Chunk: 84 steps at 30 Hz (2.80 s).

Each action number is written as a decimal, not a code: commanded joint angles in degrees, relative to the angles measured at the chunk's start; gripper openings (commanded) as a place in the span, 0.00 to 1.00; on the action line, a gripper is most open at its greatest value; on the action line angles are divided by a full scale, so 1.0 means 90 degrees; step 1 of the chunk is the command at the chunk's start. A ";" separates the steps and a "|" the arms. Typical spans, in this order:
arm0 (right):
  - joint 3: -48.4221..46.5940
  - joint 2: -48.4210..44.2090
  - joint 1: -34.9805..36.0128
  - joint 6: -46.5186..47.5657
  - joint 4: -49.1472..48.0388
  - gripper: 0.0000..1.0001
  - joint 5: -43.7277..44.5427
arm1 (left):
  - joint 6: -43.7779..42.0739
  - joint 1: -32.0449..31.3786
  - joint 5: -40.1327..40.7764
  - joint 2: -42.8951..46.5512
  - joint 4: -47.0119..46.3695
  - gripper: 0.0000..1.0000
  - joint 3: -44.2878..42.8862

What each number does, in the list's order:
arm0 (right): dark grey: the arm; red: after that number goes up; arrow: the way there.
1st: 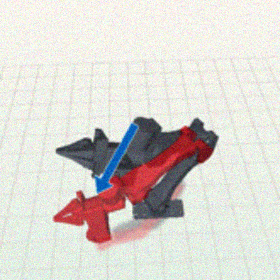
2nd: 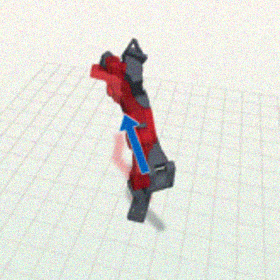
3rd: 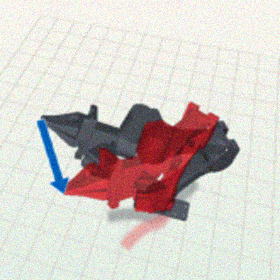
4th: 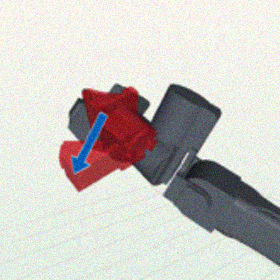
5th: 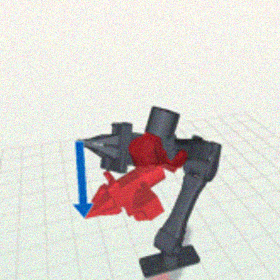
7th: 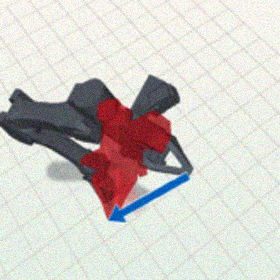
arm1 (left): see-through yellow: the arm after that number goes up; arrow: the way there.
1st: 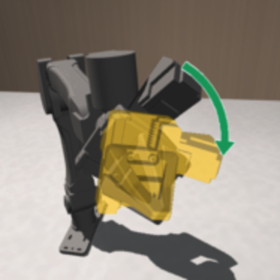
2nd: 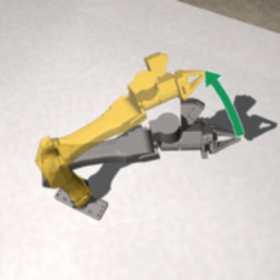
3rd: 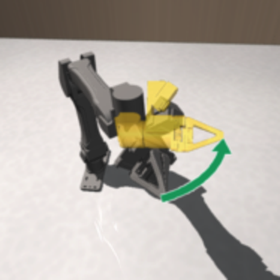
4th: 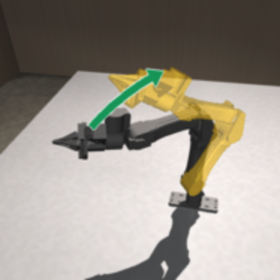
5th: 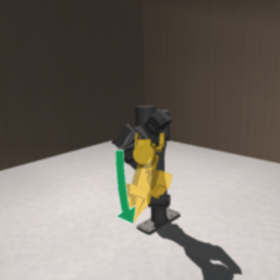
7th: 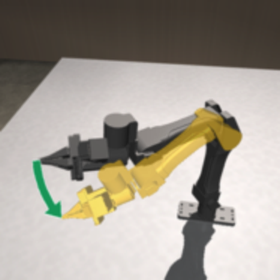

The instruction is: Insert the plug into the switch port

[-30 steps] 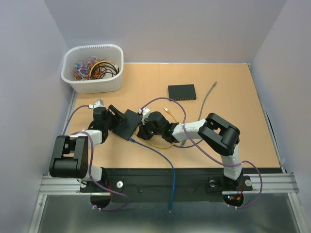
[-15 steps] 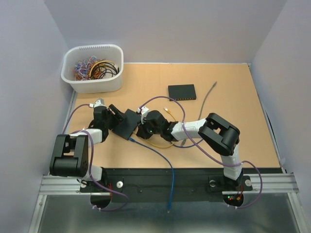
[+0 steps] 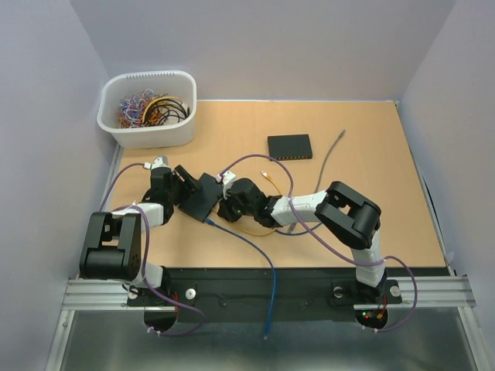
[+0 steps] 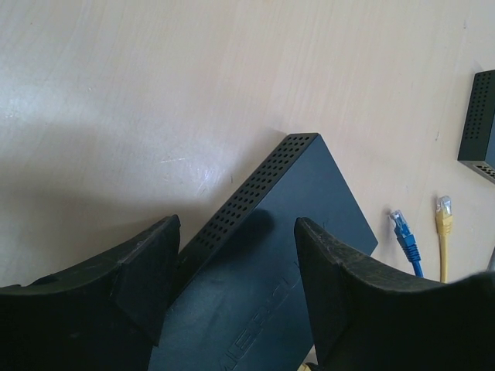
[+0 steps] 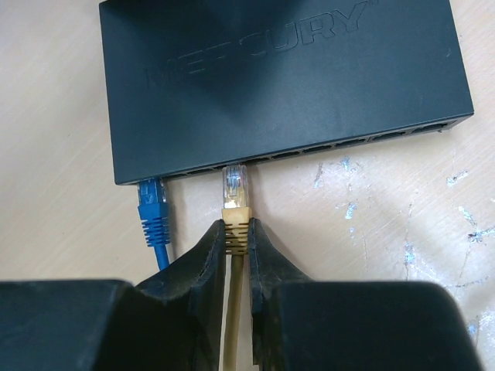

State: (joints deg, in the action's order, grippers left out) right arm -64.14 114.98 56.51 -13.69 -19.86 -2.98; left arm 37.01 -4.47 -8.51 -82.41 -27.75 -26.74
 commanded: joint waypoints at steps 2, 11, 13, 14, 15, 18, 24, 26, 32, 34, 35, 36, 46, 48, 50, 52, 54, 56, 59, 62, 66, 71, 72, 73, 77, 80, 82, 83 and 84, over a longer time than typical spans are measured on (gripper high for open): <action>-0.0403 -0.0061 0.0137 0.0203 -0.0440 0.00 0.0292 | -0.0109 -0.0158 -0.0138 -0.0091 0.0270 0.70 -0.0222; -0.0793 0.0008 0.0381 0.0359 -0.0148 0.01 0.0731 | -0.0158 -0.0206 -0.0080 -0.0091 0.0349 0.70 -0.0261; -0.0929 0.0076 0.0420 0.0359 0.0077 0.00 0.1052 | -0.0167 -0.0216 -0.0060 -0.0082 0.0378 0.70 -0.0281; -0.1065 0.0115 0.0430 0.0359 0.0155 0.01 0.1122 | -0.0177 -0.0226 -0.0050 -0.0101 0.0378 0.70 -0.0281; -0.1086 0.0135 0.0430 0.0369 0.0185 0.00 0.1181 | -0.0168 -0.0226 -0.0050 -0.0091 0.0388 0.70 -0.0290; -0.1125 0.0212 0.0420 0.0359 0.0185 0.01 0.1376 | -0.0216 -0.0236 -0.0050 -0.0111 0.0417 0.70 -0.0310; -0.0999 0.0398 0.0430 0.0467 -0.0077 0.00 0.1474 | -0.0324 -0.0255 -0.0177 -0.0199 0.0417 0.70 -0.0378; -0.0746 0.0389 0.0430 0.0515 -0.0312 0.00 0.1328 | -0.0363 -0.0265 -0.0167 -0.0238 0.0436 0.70 -0.0407; -0.0471 0.0350 0.0430 0.0691 -0.0792 0.00 0.1259 | -0.0402 -0.0285 -0.0206 -0.0238 0.0456 0.68 -0.0437; -0.0491 0.0350 0.0430 0.0779 -0.0850 0.00 0.1240 | -0.0451 -0.0323 -0.0206 -0.0267 0.0534 0.66 -0.0476; -0.0500 0.0379 0.0430 0.0818 -0.0879 0.00 0.1230 | -0.0470 -0.0343 -0.0197 -0.0277 0.0573 0.66 -0.0544; -0.0549 0.0389 0.0420 0.0896 -0.0899 0.00 0.1230 | -0.0490 -0.0401 -0.0206 -0.0306 0.0651 0.66 -0.0573; -0.0384 0.0331 0.0391 0.1306 -0.1172 0.01 0.1484 | -0.0246 -0.0626 -0.0870 -0.0579 0.0730 0.64 -0.0730; -0.0120 0.0204 0.0372 0.1336 -0.1221 0.01 0.1523 | -0.0158 -0.0743 -0.0919 -0.0619 0.0710 0.64 -0.0662; 0.0133 -0.0020 0.0381 0.1355 -0.1212 0.00 0.1600 | -0.0051 -0.0802 -0.0997 -0.0619 0.0681 0.64 -0.0516; 0.0338 -0.0206 0.0381 0.1346 -0.1212 0.00 0.1688 | 0.0018 -0.0909 -0.1153 -0.0589 0.0613 0.64 -0.0408; 0.0661 -0.0518 0.0381 0.1336 -0.1212 0.01 0.1816 | 0.0096 -0.1045 -0.1193 -0.0550 0.0593 0.64 -0.0252; 0.0856 -0.0714 0.0381 0.1365 -0.1212 0.00 0.1806 | 0.0174 -0.1143 -0.1222 -0.0443 0.0564 0.64 -0.0066; 0.1198 -0.1114 0.0381 0.1453 -0.1202 0.00 0.1582 | 0.0321 -0.1378 -0.1212 -0.0355 0.0476 0.64 0.0149; 0.1394 -0.1417 0.0381 0.1687 -0.1182 0.00 0.1222 | 0.0525 -0.1631 -0.1173 -0.0248 0.0378 0.64 0.0353; 0.1453 -0.1564 0.0381 0.1960 -0.1182 0.00 0.0918 | 0.0682 -0.1964 -0.1037 -0.0160 0.0261 0.63 0.0608; 0.1063 -0.1213 0.0381 0.2117 -0.1221 0.01 0.0869 | 0.0731 -0.2062 -0.1095 -0.0189 0.0124 0.61 0.0910; 0.1004 -0.1155 0.0381 0.2117 -0.1279 0.00 0.0869 | 0.0731 -0.2072 -0.1114 -0.0189 0.0134 0.61 0.0949; 0.0926 -0.1087 0.0381 0.2127 -0.1357 0.01 0.0878 | 0.0712 -0.2091 -0.1153 -0.0189 0.0134 0.60 0.0979; 0.0633 -0.0871 0.0371 0.2107 -0.1660 0.00 0.0743 | 0.0673 -0.2130 -0.1173 -0.0208 0.0134 0.60 0.1184; 0.0243 -0.0647 0.0371 0.2166 -0.1749 0.00 0.0499 | 0.0624 -0.2179 -0.1164 -0.0218 0.0134 0.59 0.1252; -0.0107 -0.0501 0.0371 0.2185 -0.1749 0.00 0.0361 | 0.0624 -0.2218 -0.1163 -0.0238 0.0134 0.58 0.1282; -0.0206 -0.0461 0.0371 0.2186 -0.1749 0.00 0.0196 | 0.0633 -0.2296 -0.1144 -0.0238 0.0124 0.58 0.1272; -0.0314 -0.0442 0.0362 0.2186 -0.1749 0.00 -0.0008 | 0.0643 -0.2335 -0.1115 -0.0238 0.0143 0.58 0.1253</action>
State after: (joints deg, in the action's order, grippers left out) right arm -57.54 108.33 58.94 6.07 -15.46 6.55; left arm 38.20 -19.05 -2.20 -82.37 -39.79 -19.22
